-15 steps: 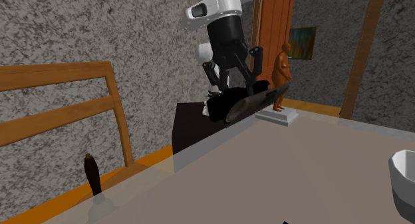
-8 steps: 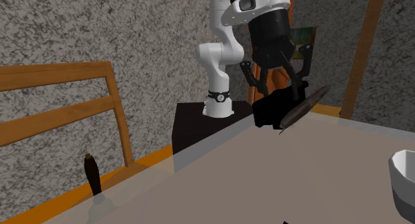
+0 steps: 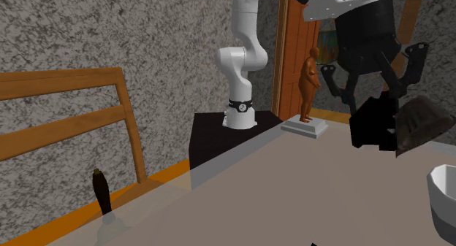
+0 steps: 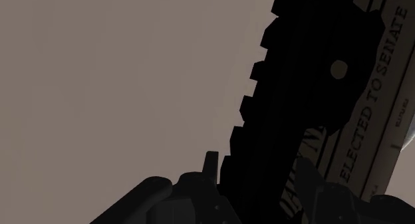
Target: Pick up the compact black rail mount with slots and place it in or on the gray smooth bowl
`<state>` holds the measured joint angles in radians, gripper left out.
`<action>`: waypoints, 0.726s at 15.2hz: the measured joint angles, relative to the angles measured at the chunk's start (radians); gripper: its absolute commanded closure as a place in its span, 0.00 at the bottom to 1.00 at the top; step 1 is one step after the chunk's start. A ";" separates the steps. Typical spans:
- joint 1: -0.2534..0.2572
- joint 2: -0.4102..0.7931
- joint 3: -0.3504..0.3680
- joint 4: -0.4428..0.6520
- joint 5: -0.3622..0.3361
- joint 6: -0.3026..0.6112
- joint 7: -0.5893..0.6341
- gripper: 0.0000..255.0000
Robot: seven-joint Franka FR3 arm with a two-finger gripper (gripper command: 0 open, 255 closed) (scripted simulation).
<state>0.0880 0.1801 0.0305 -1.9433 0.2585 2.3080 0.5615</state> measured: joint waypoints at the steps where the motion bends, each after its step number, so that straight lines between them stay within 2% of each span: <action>1: 0.013 0.028 0.007 0.036 -0.009 -0.003 0.025 1.00; 8: 0.096 0.203 0.031 0.289 -0.069 -0.057 0.175 1.00; 11: 0.139 0.301 0.036 0.438 -0.096 -0.099 0.240 1.00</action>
<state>0.2268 0.4806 0.0665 -1.5054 0.1623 2.2087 0.8012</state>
